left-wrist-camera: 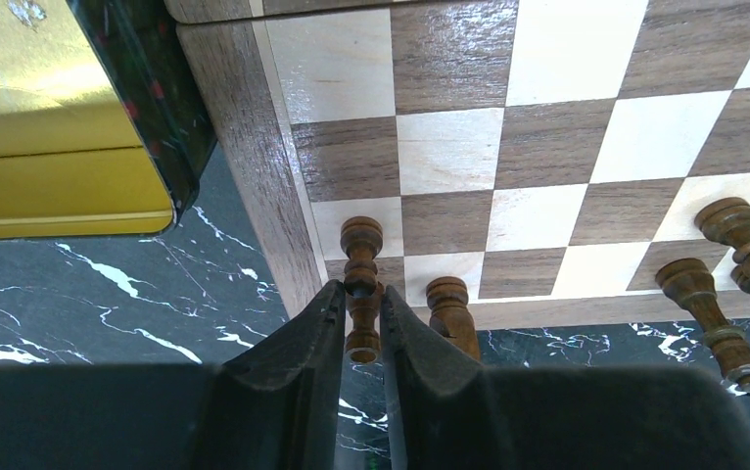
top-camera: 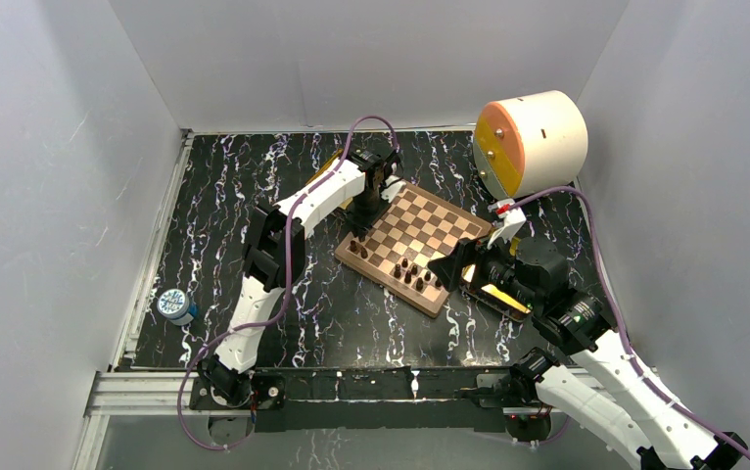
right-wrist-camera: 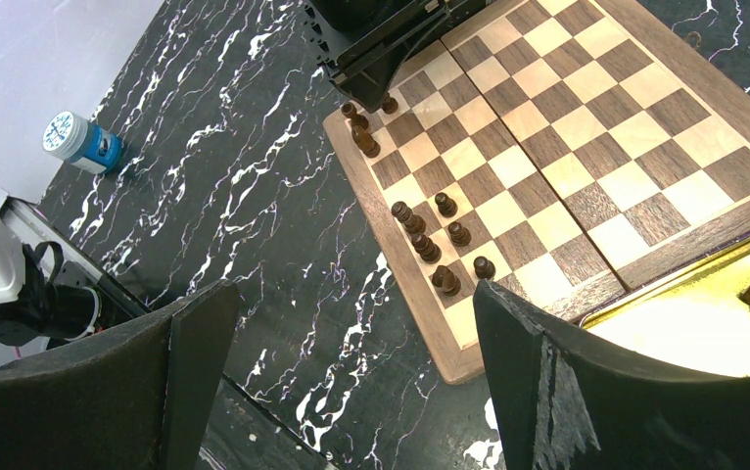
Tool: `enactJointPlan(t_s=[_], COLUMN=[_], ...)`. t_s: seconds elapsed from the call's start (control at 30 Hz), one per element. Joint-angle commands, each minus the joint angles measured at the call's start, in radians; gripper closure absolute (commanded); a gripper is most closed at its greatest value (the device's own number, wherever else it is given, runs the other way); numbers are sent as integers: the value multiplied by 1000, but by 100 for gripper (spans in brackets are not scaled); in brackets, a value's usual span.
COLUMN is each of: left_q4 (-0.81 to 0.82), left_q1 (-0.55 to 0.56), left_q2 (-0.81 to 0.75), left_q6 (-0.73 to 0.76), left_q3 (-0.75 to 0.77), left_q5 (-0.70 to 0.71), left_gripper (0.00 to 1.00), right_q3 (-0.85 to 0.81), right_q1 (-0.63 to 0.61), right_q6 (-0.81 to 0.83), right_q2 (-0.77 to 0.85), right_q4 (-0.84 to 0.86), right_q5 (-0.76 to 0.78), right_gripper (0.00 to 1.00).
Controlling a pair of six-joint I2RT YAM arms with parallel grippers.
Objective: Set up the chess pieces on the board
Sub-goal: Place the chess piece on the chessboard.
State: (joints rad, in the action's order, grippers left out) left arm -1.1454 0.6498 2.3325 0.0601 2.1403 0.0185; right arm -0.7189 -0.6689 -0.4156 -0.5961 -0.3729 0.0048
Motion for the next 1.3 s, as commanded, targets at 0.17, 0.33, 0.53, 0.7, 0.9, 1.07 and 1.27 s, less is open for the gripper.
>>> enactJointPlan(t_s=[0.17,0.33,0.53,0.7,0.9,1.07,1.27], left_q4=[-4,-5,-8,-11,-14,-14,-19], left_q1=[-3,-3,-3,-4,-3,-3,-4], left_q2=[-33,-39,-58,-65,-70,-78,-80], left_q6=[5,5,-2,-7,-10,-14,-17], left_q3=[28,15,1,-2,-3,3,-13], left_q5=[3,3,12,17,41,49,43], left_gripper=[84,86,88,89,89,90,90], right_q3=[-30,-33,-36,-36,-35,-29,-24], right_q1=[-1,-1,0,-1,0,-1,-1], right_q6=[5,3,-4,-9,-15,-17,-17], right_q2=[13,18,17,16,15,13,12], right_q4=[29,25,20,17,17,20,25], right_q5=[9,13,8,4,3,2,1], right_gripper=[1,1,1,1,1,1,1])
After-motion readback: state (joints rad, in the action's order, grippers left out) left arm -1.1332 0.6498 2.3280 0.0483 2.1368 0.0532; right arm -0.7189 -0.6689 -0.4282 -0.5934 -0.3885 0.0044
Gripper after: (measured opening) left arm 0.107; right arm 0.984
